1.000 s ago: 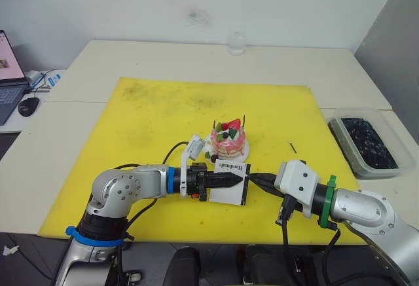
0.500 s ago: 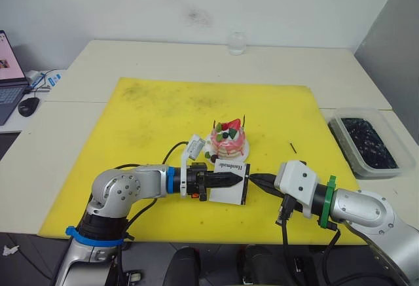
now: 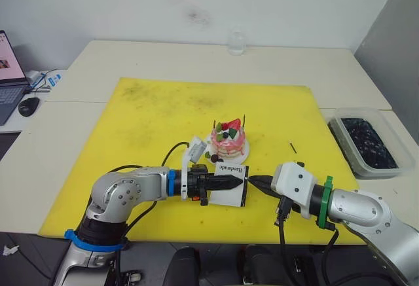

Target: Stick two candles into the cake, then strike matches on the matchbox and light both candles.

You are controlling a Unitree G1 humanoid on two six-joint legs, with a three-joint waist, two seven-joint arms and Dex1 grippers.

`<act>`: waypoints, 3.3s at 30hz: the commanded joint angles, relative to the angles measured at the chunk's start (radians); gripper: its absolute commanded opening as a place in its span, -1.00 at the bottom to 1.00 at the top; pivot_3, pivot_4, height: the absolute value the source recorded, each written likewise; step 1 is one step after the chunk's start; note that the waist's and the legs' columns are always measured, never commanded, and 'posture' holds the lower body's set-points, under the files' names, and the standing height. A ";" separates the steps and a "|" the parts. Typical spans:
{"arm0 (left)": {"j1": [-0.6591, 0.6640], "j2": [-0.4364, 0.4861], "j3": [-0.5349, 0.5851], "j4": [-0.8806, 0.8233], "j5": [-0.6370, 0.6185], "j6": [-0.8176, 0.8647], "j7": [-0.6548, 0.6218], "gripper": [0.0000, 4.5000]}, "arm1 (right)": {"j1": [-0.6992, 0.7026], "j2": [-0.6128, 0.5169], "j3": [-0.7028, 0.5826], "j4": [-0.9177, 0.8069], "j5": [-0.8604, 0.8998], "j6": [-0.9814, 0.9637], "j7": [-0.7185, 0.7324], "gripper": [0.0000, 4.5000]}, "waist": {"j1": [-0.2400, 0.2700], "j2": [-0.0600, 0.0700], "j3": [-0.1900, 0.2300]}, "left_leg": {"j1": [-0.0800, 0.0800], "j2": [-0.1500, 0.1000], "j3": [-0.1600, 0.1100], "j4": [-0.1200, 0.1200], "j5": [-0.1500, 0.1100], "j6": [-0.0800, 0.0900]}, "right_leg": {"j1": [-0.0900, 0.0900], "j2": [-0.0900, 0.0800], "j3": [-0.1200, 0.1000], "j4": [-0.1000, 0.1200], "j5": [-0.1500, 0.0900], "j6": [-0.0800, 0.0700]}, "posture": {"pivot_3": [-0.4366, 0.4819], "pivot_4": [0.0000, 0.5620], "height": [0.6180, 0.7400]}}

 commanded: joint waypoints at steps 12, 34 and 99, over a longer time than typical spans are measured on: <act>0.131 0.231 0.060 -0.176 -0.074 -0.014 -0.177 -1.00 | -0.106 0.085 -0.158 0.033 -0.049 0.042 -0.110 -0.98 | 0.000 0.000 0.000 | 0.000 0.001 -0.001 -0.001 0.000 0.000 | -0.001 0.000 -0.001 0.000 0.000 -0.001 | -0.05 -0.47 1.00; -0.025 0.081 0.110 0.049 -0.186 0.105 -0.051 -1.00 | -0.086 0.079 -0.201 -0.064 0.096 -0.035 0.019 -0.98 | -0.002 0.000 0.000 | 0.000 0.000 0.000 0.000 0.000 0.000 | 0.000 0.001 0.000 0.000 0.000 0.000 | -0.05 -0.47 1.00; -0.020 0.003 0.109 -0.017 -0.130 0.049 0.016 -1.00 | -0.046 0.020 0.012 0.063 -0.085 -0.177 0.076 -0.98 | -0.001 0.000 0.000 | 0.000 0.000 0.000 0.000 0.000 0.000 | 0.000 0.001 0.000 0.000 0.000 0.000 | -0.05 -0.47 1.00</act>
